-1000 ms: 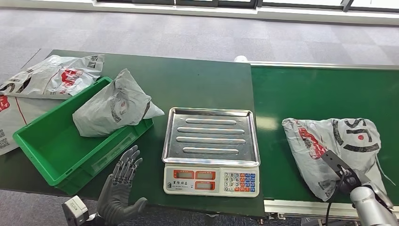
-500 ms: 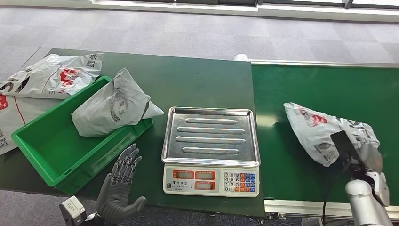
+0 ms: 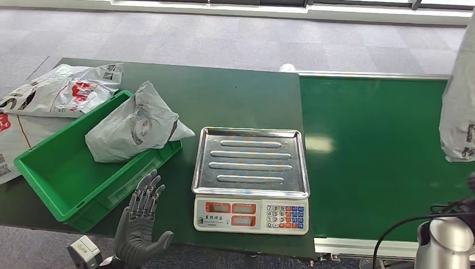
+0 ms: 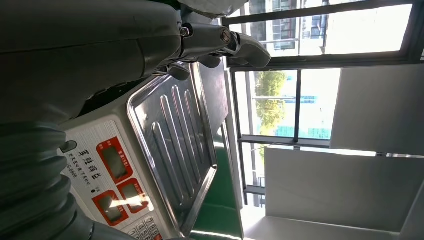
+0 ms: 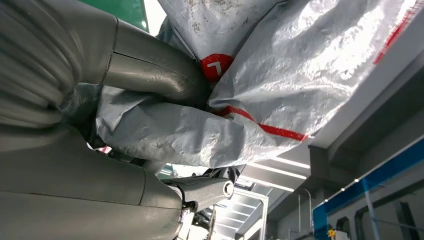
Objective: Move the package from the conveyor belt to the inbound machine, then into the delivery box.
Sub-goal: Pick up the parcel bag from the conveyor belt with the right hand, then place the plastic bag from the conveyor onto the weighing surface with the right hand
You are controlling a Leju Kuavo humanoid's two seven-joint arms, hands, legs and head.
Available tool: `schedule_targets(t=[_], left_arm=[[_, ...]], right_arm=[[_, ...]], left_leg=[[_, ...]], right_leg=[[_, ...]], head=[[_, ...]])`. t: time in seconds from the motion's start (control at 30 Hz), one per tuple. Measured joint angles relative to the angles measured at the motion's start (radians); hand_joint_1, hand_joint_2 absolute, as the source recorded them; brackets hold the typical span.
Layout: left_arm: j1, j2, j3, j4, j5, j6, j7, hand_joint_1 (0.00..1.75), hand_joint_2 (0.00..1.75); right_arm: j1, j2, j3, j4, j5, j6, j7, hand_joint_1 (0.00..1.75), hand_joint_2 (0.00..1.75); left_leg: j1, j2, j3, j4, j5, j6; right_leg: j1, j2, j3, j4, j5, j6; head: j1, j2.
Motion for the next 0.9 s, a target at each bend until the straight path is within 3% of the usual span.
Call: schedule_targets(t=[0.47, 0.63, 0.73, 0.77, 0.8, 0.9], left_arm=[[0.001, 0.0, 0.0, -0.003, 0.001, 0.002, -0.003, 0.0, 1.75], [0.008, 0.0, 0.0, -0.004, 0.011, 0.004, -0.017, 0.0, 1.75], [0.008, 0.0, 0.0, -0.004, 0.011, 0.004, -0.018, 0.0, 1.75], [0.006, 0.001, 0.0, -0.002, 0.01, 0.001, -0.022, 0.0, 1.75], [-0.005, 0.003, -0.001, 0.007, 0.004, -0.007, -0.037, 0.0, 1.75], [-0.032, 0.013, 0.002, 0.035, -0.014, 0.022, -0.078, 0.0, 1.75]], right_arm=[[0.012, 0.021, -0.009, -0.049, -0.008, 0.002, 0.006, 1.75, 1.75], [0.021, 0.013, 0.033, -0.049, 0.049, 0.123, 0.112, 1.75, 1.75], [0.022, 0.011, 0.039, -0.049, 0.06, 0.138, 0.119, 1.75, 1.75], [0.021, 0.004, 0.065, -0.048, 0.105, 0.18, 0.135, 1.75, 1.75], [-0.007, -0.012, 0.17, -0.034, 0.216, 0.294, 0.176, 1.75, 1.75], [-0.175, 0.006, 0.66, 0.111, 0.572, 0.672, 0.355, 1.75, 1.75]], left_leg=[[0.0, 0.0, 0.0, 0.0, 0.0, 0.0], [0.0, 0.0, -0.002, 0.0, 0.0, -0.001], [0.0, 0.001, -0.003, 0.0, 0.0, -0.001], [0.0, 0.001, -0.004, -0.001, 0.0, -0.001], [0.0, 0.003, -0.005, -0.001, 0.0, -0.002], [0.002, 0.007, -0.003, -0.001, 0.005, -0.007]], right_leg=[[0.0, 0.001, 0.0, 0.0, 0.0, 0.0], [0.0, 0.001, 0.0, 0.001, 0.0, 0.0], [0.0, 0.001, 0.0, 0.001, 0.0, 0.0], [0.0, 0.002, 0.0, 0.001, 0.0, 0.0], [0.0, 0.004, -0.001, 0.002, 0.001, -0.001], [0.002, 0.008, -0.007, 0.007, 0.004, -0.006]], head=[[0.0, 0.0], [0.0, 0.0], [0.0, 0.0], [0.0, 0.0], [0.0, 0.0], [0.0, 0.0]])
